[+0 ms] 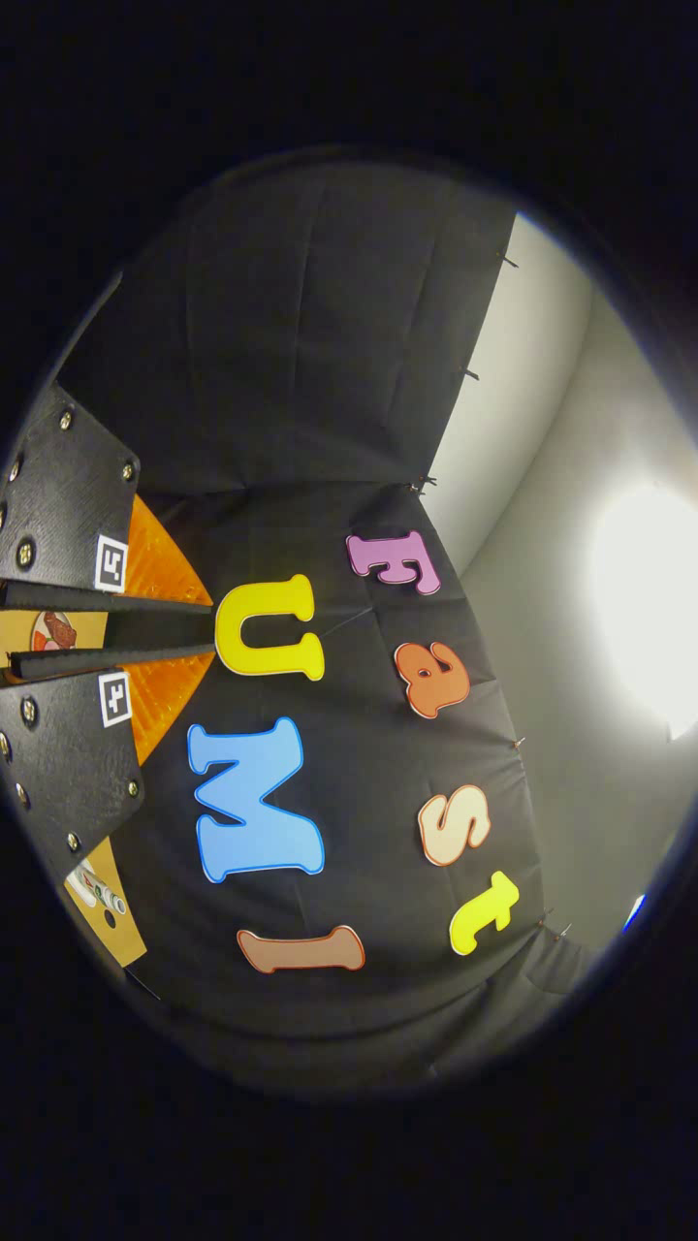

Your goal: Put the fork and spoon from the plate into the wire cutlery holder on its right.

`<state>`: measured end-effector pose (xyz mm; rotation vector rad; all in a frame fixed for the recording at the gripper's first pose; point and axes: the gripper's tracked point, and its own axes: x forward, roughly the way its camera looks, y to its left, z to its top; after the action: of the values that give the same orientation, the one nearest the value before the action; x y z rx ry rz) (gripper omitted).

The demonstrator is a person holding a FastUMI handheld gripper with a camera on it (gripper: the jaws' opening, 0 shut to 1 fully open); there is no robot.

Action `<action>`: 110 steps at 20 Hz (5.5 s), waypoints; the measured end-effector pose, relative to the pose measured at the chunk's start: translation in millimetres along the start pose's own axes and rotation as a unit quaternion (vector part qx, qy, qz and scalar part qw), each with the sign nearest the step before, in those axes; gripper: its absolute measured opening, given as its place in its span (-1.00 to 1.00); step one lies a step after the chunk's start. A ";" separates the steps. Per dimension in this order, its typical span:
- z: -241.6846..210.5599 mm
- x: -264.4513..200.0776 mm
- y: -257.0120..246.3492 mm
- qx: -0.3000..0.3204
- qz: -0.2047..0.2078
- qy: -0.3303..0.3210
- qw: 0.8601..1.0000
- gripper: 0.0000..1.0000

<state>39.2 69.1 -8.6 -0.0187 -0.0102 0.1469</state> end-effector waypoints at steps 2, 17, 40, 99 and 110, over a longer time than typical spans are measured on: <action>-5.0 -0.5 11.5 0.005 0.009 0.003 1.000 -0.69; -8.2 0.0 34.3 0.001 0.010 -0.004 1.000 -0.68; -65.3 -8.8 16.0 0.026 -0.018 0.055 0.998 -0.69; -509.9 -208.3 73.0 0.252 -0.093 0.674 0.689 -0.68; -528.6 -221.4 92.1 0.254 -0.092 0.703 0.658 -0.68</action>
<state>-187.2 118.3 -540.9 0.4432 1.6132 -0.1108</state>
